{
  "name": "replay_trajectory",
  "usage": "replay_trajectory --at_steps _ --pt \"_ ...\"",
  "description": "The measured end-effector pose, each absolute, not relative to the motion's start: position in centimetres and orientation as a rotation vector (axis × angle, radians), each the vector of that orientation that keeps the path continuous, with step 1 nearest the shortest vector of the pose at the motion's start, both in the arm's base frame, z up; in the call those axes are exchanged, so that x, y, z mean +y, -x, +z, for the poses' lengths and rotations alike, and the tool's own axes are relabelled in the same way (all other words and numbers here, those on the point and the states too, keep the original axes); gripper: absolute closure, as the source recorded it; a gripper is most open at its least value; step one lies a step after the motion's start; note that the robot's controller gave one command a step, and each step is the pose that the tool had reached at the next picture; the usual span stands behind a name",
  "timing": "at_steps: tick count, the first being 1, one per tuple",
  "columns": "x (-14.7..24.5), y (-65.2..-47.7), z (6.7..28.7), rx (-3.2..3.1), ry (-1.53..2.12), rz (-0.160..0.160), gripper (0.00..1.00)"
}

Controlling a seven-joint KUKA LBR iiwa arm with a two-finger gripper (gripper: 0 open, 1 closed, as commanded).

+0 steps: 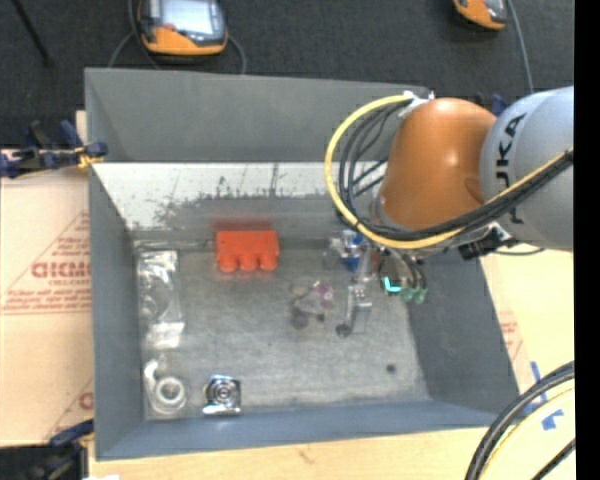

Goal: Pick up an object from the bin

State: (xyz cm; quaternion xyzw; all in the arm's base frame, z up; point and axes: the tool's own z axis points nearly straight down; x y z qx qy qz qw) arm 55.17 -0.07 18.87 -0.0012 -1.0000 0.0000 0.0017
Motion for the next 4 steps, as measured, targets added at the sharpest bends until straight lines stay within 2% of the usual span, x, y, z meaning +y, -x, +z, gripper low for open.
replay_trajectory --at_steps 1,2,3,4 --pt "-3.5 -58.6 6.6 -3.137 -0.158 0.002 0.0" --pt "-3.4 -58.7 7.1 -3.142 -0.158 0.002 1.0" --pt "-3.9 -58.2 16.9 -3.148 -0.195 0.005 1.0" --pt "-3.7 -58.7 26.2 -3.149 -0.209 0.005 1.0"
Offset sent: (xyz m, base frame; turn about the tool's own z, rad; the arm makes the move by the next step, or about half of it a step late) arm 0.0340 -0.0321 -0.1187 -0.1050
